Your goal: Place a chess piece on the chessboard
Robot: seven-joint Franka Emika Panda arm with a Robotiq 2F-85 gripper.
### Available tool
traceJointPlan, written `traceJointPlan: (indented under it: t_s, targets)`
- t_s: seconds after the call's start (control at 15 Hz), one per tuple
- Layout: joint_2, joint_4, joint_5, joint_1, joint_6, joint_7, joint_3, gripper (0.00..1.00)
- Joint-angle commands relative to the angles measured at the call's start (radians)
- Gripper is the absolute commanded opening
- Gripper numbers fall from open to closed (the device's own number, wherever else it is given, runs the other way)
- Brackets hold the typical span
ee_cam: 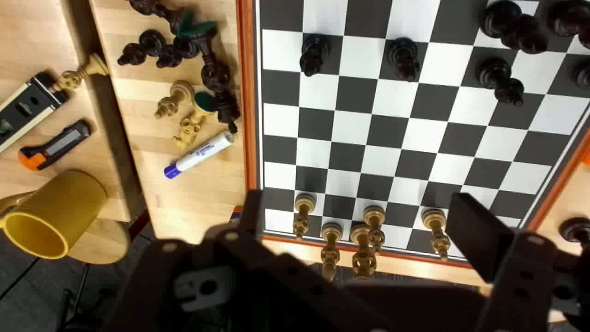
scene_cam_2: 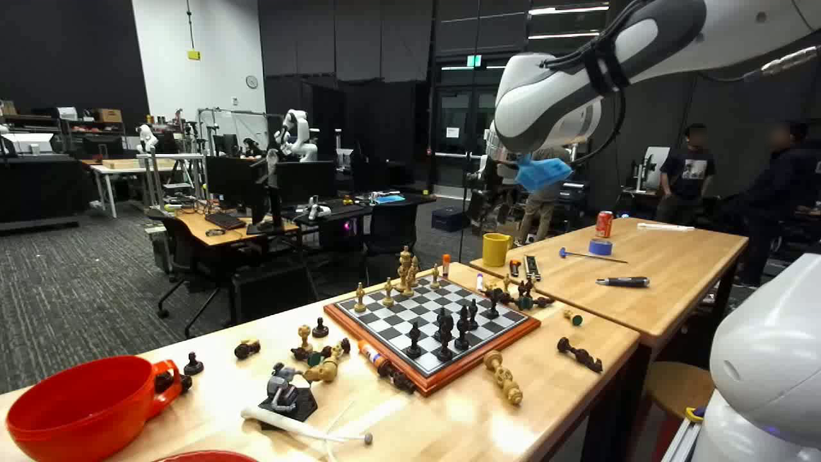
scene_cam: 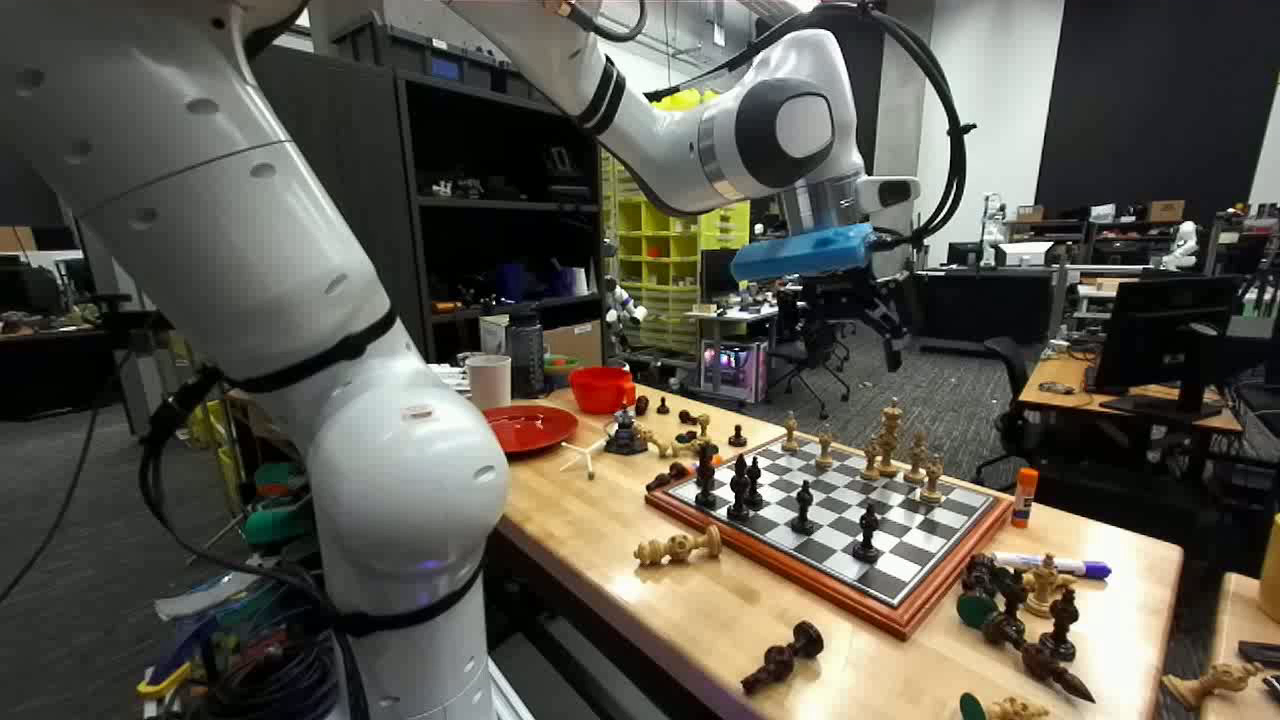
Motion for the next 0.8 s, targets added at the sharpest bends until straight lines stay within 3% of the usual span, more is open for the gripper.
traceJointPlan:
  t_s: [0.0,0.33,0.73]
  targets:
    - [0.0,0.002,0.001,0.0,-0.003,0.0,0.0,1.0]
    - [0.0,0.003,0.001,0.0,-0.003,0.0,0.0,1.0]
    - [0.113,0.046,-0.002,-0.033,-0.033,0.082,-0.006,1.0]
